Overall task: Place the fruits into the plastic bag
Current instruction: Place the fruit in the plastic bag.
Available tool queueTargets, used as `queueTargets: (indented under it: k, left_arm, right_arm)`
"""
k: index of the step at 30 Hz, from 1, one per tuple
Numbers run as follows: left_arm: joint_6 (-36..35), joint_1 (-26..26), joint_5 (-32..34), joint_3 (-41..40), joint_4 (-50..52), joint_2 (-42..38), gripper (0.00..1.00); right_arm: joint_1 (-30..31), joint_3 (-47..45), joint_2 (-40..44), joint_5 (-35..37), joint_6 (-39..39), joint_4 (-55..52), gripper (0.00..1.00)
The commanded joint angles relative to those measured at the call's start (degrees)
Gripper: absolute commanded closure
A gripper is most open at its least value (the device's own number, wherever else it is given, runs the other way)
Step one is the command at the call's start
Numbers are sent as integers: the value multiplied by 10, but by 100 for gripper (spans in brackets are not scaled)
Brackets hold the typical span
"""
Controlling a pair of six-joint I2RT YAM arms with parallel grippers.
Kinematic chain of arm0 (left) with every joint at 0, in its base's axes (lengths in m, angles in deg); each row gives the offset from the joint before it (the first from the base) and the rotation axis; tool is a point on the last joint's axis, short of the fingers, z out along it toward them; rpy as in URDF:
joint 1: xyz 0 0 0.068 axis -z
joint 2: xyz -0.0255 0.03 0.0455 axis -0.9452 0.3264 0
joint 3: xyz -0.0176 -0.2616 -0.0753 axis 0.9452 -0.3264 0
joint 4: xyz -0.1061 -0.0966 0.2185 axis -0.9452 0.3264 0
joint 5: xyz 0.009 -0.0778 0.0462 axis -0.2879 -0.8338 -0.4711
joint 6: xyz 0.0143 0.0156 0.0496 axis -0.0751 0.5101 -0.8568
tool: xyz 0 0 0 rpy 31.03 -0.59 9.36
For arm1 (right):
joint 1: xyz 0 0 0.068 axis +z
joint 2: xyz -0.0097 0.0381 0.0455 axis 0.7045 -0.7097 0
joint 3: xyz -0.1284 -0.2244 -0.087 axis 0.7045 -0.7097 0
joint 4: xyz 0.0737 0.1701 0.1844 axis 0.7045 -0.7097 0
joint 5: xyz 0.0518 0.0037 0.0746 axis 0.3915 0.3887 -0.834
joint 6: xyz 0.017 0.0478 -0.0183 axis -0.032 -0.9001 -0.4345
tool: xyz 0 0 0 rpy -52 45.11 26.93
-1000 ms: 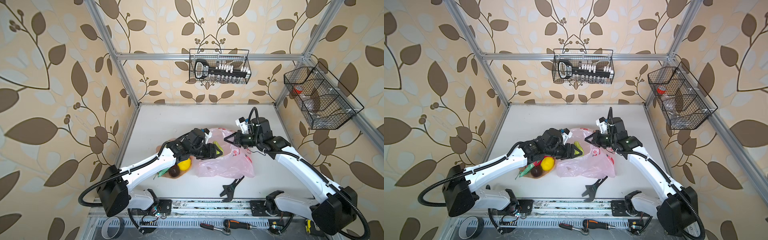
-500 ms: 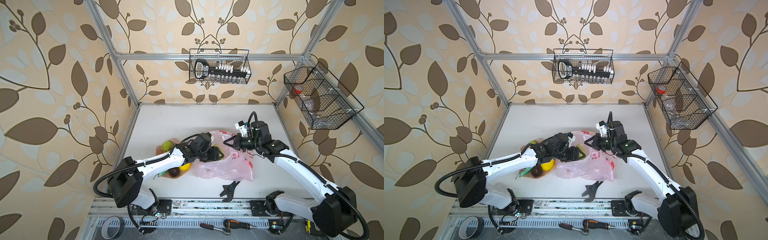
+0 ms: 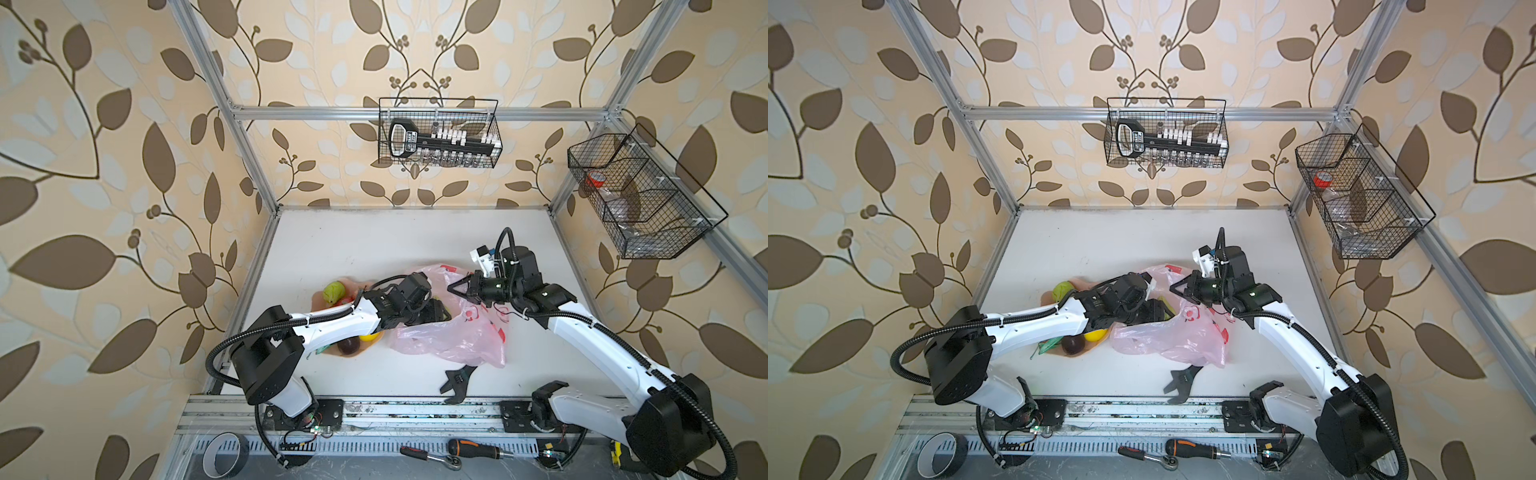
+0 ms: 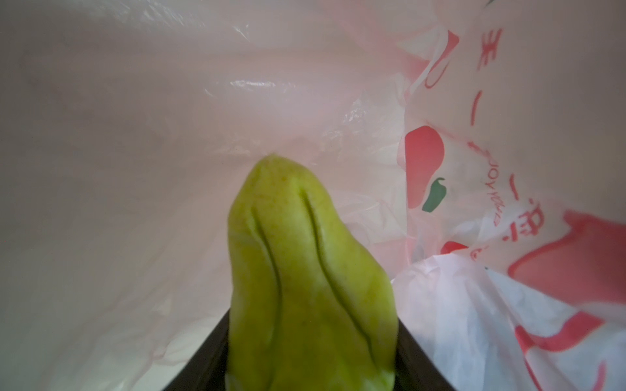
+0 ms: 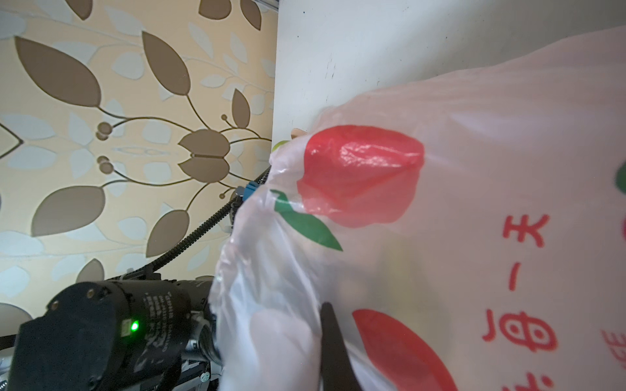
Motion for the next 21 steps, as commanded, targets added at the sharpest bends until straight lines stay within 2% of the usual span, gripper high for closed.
queueTargets:
  k: [1, 9, 13, 21]
  left_arm:
    - [1, 4, -5, 3, -16, 4, 43]
    - [2, 7, -20, 15, 6, 35, 40]
    - [2, 8, -17, 23, 14, 32, 30]
    - [-3, 11, -25, 51, 28, 17, 18]
  right_arm:
    - [-5, -9, 9, -8, -2, 9, 100]
    - [-8, -11, 13, -9, -2, 13, 100]
    - [-10, -10, 14, -9, -2, 11, 100]
    - [-18, -4, 14, -13, -2, 11, 100]
